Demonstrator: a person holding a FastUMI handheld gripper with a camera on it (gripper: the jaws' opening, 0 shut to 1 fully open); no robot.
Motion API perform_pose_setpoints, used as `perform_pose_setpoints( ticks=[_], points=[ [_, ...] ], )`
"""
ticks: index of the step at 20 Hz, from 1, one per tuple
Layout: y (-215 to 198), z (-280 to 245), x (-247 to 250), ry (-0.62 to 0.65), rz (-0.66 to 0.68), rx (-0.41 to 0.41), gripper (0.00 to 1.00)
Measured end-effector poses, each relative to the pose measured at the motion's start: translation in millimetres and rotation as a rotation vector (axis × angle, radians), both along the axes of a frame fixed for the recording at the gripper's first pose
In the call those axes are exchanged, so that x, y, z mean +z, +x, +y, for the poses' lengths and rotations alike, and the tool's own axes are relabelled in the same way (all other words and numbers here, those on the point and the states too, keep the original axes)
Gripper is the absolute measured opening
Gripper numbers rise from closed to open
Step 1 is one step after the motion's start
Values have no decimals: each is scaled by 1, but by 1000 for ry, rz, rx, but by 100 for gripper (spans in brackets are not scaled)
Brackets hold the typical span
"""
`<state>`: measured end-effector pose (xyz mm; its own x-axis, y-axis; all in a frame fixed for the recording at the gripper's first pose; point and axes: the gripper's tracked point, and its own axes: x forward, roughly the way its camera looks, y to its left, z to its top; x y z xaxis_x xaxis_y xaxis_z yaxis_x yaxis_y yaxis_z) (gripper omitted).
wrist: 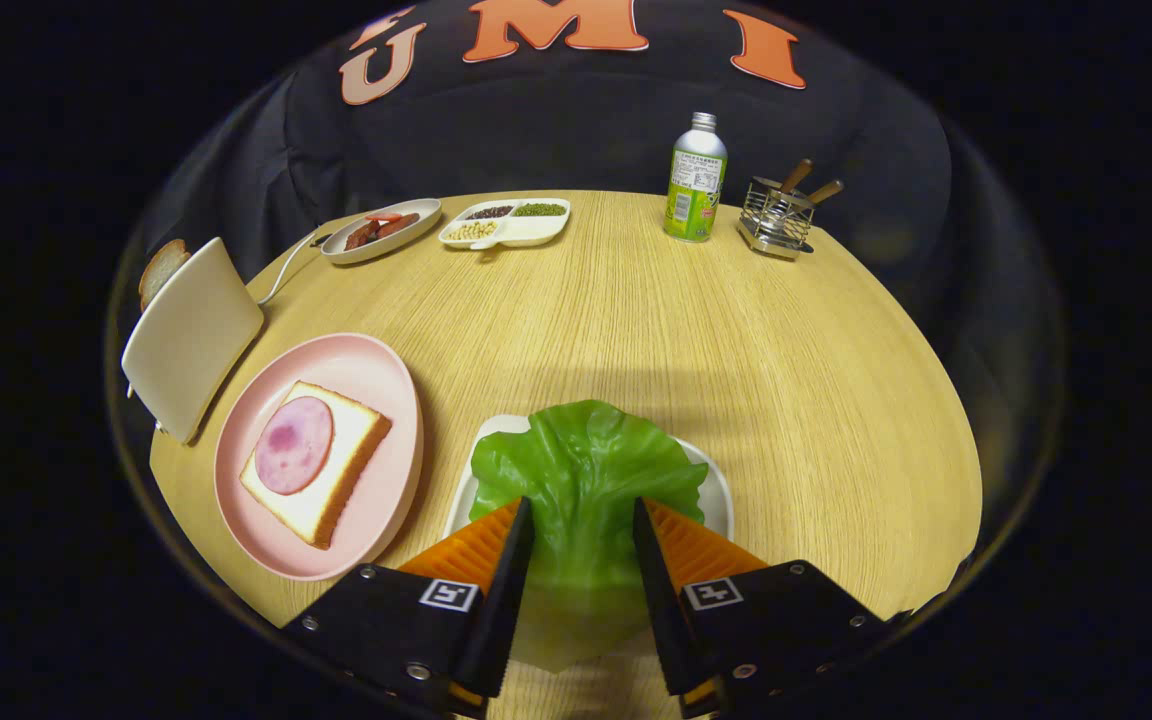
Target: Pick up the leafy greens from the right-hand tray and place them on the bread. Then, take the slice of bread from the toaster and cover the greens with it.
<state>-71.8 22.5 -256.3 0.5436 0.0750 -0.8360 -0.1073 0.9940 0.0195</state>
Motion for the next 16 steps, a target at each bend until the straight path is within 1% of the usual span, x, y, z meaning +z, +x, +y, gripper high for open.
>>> perform_pose_setpoints(
  ticks=[1, 2, 3, 4, 6, 8, 9, 11, 16],
  points=[
    [0, 0, 0, -2, -3, 2, 55],
    [0, 2, 1, -1, -10, 13, 42],
    [-1, 4, 1, 6, -15, 11, 36],
    [-1, 5, 1, 16, -16, 5, 21],
    [0, 3, 2, 36, -16, -26, 9],
    [1, 3, 2, 65, -26, -46, 3],
    [3, 5, 5, 96, -37, -63, 3],
    [6, 10, 14, 137, -65, -66, 2],
    [12, 21, 36, 181, -119, -47, 2]
  ],
)
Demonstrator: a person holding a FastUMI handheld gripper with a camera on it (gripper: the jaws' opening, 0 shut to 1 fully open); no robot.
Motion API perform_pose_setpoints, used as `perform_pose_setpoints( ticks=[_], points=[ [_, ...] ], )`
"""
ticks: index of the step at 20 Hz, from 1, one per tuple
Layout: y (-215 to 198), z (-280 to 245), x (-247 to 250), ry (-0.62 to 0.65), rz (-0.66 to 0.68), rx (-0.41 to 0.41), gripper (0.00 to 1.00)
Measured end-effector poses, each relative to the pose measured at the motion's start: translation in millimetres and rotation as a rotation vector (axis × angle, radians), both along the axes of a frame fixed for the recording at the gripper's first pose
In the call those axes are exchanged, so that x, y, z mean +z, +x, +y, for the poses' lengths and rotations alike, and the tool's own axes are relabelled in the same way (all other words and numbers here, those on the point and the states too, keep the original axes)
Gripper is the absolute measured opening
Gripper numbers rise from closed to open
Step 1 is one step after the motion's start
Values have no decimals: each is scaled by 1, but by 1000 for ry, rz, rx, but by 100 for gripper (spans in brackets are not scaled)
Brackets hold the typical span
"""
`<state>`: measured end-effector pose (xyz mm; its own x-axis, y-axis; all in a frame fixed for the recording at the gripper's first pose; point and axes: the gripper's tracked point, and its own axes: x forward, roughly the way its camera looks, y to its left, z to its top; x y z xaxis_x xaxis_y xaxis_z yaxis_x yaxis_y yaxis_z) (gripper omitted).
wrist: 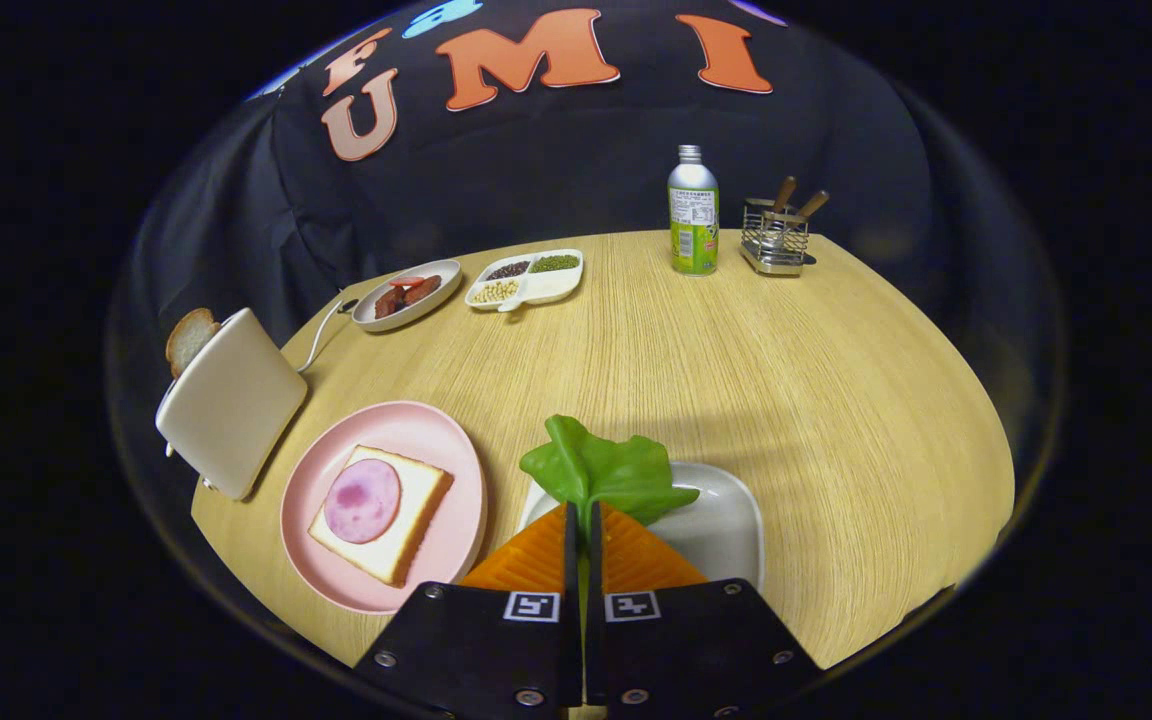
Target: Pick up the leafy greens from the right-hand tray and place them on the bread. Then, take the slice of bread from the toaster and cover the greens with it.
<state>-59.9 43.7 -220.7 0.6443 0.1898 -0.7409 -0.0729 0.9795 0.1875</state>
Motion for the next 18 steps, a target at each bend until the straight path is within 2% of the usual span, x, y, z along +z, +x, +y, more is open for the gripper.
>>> perform_pose_setpoints(
  ticks=[6, 16, 18],
  points=[
    [8, 34, 28, 71, -66, 75, 2],
    [-10, 121, 36, 207, -37, 281, 2],
    [-10, 130, 32, 200, -35, 314, 2]
  ],
)
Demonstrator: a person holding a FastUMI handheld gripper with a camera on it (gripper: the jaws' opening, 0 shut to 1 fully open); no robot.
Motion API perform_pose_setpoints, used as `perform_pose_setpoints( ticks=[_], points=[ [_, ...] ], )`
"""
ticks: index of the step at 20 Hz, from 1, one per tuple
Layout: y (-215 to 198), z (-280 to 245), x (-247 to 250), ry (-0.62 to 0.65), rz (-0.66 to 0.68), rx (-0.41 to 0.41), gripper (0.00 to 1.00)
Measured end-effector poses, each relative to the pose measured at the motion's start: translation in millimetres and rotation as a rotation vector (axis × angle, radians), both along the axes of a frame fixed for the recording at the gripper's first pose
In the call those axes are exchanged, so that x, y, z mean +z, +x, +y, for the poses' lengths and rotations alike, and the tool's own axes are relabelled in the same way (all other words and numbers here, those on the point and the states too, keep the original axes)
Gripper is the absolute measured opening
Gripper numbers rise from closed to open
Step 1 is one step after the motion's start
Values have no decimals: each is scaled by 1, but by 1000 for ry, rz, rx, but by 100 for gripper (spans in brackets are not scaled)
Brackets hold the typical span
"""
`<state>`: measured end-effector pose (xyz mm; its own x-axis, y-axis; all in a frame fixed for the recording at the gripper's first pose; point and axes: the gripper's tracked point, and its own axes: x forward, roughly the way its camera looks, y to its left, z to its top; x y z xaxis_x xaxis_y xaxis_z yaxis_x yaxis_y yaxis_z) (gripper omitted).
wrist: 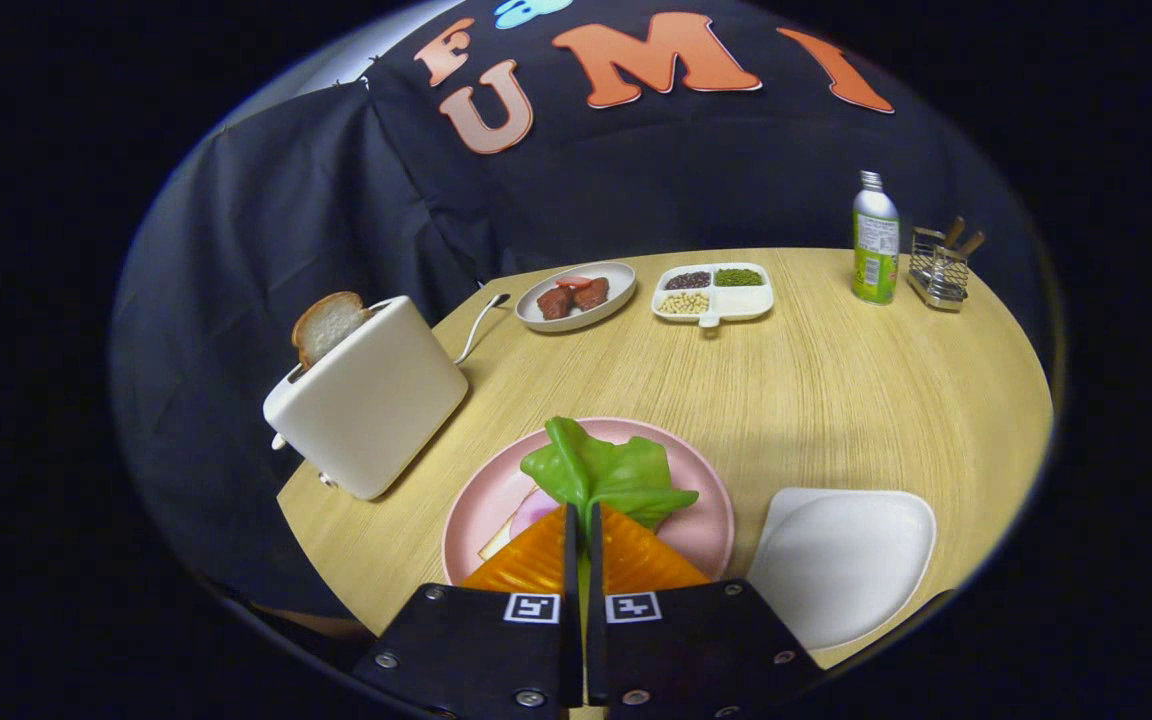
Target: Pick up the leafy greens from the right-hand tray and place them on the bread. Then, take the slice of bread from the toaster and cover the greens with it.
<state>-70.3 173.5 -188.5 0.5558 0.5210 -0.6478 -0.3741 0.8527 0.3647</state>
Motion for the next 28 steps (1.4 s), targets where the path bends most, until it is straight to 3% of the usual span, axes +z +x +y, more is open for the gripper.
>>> perform_pose_setpoints(
  ticks=[6, 13, 19, 24, 28],
  points=[
    [-4, 26, -12, 34, 50, 63, 3],
    [6, 22, -39, -47, 63, 45, 9],
    [6, 26, -31, -36, 56, 53, 29],
    [20, 17, -15, -103, -5, 26, 54],
    [30, 20, 10, -106, -43, 14, 67]
  ],
)
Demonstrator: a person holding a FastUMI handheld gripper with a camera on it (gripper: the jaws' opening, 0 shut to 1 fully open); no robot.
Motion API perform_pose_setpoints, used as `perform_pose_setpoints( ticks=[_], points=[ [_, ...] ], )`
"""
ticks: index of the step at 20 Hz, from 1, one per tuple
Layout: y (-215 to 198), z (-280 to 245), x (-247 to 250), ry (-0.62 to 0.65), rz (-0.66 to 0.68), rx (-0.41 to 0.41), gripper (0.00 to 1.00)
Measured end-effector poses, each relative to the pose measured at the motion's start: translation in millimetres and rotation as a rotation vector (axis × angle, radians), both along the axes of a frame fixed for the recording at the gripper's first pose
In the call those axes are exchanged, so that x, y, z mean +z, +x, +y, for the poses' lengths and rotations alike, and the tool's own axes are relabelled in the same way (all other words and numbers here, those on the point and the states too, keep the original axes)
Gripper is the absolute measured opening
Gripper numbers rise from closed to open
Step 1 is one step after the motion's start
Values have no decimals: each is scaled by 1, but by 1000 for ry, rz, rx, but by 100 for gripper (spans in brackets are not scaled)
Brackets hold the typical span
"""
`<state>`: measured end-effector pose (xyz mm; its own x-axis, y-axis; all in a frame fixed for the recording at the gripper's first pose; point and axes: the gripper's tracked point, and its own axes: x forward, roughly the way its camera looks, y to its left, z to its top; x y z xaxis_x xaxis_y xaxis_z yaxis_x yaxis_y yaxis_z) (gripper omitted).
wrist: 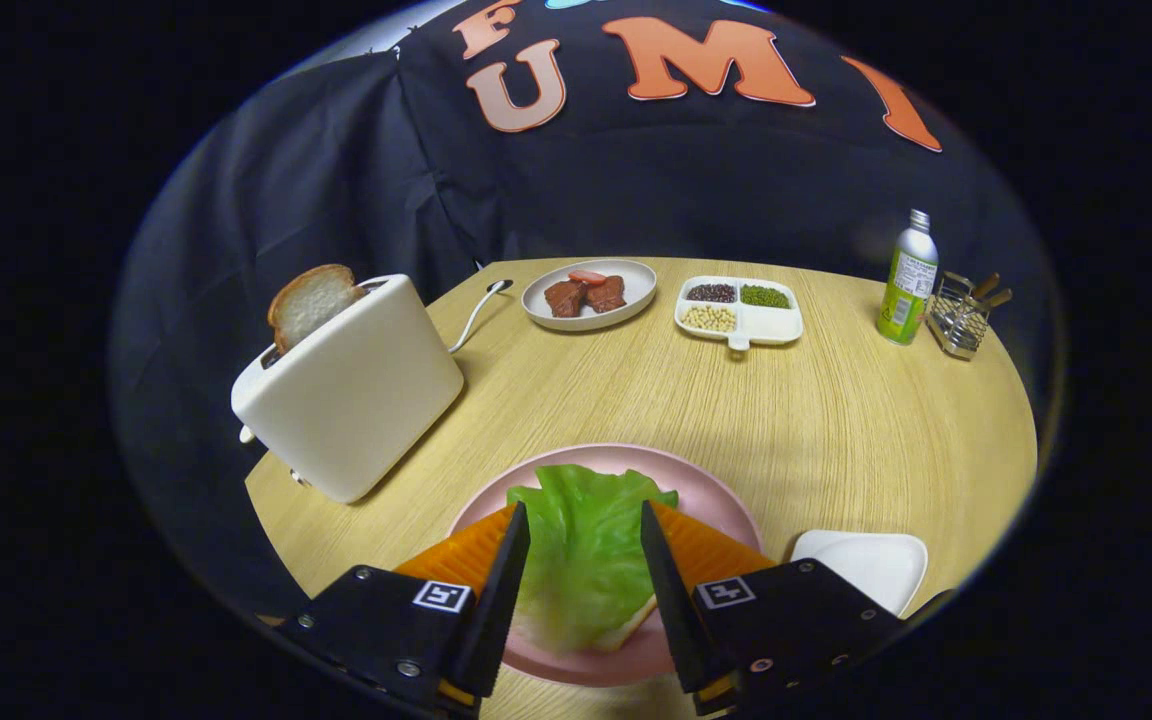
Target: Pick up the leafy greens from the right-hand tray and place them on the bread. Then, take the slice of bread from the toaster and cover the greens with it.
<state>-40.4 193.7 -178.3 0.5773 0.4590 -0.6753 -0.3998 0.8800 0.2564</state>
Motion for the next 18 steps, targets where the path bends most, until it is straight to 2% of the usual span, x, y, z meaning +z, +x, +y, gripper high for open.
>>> perform_pose_setpoints(
  ticks=[6, 10, 14, 18],
  points=[
    [27, 25, 58, 64, -42, -32, 82],
    [43, 56, 101, 101, -50, -30, 89],
    [48, 92, 136, 97, -57, 20, 91],
    [49, 133, 158, 112, -3, 70, 91]
  ],
)
